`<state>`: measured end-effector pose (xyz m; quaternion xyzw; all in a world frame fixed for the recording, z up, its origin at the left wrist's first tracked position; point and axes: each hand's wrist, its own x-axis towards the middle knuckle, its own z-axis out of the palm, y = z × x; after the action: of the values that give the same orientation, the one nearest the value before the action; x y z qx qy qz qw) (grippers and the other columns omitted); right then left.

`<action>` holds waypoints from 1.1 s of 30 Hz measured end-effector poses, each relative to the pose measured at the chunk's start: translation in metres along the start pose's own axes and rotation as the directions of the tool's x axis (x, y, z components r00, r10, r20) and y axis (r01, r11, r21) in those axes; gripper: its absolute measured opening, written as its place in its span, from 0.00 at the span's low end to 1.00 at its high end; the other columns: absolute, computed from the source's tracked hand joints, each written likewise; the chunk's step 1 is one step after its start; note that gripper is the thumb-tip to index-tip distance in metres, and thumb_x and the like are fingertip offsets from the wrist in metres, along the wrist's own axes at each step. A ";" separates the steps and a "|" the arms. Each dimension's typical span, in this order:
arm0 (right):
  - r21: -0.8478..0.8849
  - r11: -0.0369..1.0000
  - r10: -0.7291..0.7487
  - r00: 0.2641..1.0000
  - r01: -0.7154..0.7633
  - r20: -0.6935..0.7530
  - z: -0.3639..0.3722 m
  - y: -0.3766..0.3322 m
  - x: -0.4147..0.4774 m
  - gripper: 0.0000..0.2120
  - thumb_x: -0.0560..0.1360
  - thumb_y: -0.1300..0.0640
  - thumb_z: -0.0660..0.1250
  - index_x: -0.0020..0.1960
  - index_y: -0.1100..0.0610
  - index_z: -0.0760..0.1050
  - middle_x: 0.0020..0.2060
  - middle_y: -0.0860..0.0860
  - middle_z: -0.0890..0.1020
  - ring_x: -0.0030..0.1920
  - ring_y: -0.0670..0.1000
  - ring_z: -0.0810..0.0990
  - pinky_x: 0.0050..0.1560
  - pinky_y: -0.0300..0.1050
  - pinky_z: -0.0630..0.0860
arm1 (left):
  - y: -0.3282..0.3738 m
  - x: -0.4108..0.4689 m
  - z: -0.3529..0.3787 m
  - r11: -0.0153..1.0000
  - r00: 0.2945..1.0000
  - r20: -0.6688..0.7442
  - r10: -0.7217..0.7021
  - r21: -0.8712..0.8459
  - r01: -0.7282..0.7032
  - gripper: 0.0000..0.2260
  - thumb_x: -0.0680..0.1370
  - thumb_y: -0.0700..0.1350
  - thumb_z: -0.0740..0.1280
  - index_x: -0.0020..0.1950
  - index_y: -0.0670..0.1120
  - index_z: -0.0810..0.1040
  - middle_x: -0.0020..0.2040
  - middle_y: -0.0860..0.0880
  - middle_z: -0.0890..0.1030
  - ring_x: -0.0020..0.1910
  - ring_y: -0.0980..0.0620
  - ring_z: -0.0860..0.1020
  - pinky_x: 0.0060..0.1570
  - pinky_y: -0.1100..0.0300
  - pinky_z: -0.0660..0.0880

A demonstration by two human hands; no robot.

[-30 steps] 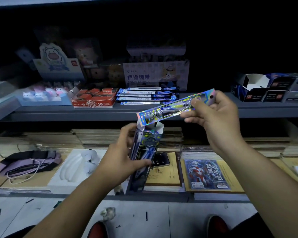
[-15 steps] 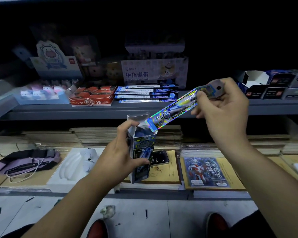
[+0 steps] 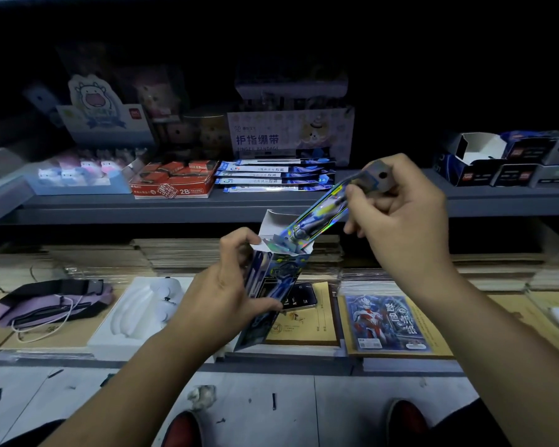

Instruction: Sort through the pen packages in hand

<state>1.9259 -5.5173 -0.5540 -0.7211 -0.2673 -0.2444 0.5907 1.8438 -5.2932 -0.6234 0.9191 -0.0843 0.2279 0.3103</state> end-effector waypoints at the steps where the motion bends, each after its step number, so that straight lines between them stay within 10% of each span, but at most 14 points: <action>1: -0.007 1.000 0.021 0.999 -0.021 0.029 0.001 0.001 -0.001 0.05 0.80 0.64 0.69 0.48 0.57 0.73 0.32 0.53 0.81 0.30 0.51 0.84 0.32 0.41 0.75 | 0.000 0.000 0.000 1.000 1.000 0.003 0.008 0.013 -0.008 0.40 0.65 0.52 0.83 0.63 0.58 0.55 0.54 0.55 0.79 0.43 0.51 0.80 0.42 0.48 0.80; 15: -0.357 0.929 0.206 0.934 -0.093 0.292 0.026 0.001 -0.020 0.08 0.77 0.57 0.72 0.41 0.57 0.75 0.26 0.55 0.78 0.30 0.60 0.80 0.33 0.54 0.79 | 0.000 -0.002 0.007 0.950 0.984 0.001 0.177 0.263 -0.171 0.42 0.64 0.50 0.84 0.66 0.52 0.58 0.49 0.53 0.83 0.38 0.46 0.83 0.29 0.55 0.75; 33: -0.300 0.901 0.414 0.823 -0.313 0.388 0.027 -0.009 -0.022 0.11 0.79 0.57 0.71 0.41 0.61 0.83 0.22 0.55 0.76 0.16 0.49 0.74 0.23 0.39 0.72 | 0.001 -0.002 0.008 0.933 0.986 0.070 0.150 0.319 -0.165 0.40 0.65 0.49 0.83 0.67 0.53 0.61 0.44 0.62 0.70 0.38 0.53 0.79 0.30 0.77 0.55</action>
<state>1.9044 -5.4913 -0.5675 -0.8567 -0.2220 0.0153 0.4654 1.8444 -5.2989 -0.6293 0.9526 -0.1258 0.2424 0.1339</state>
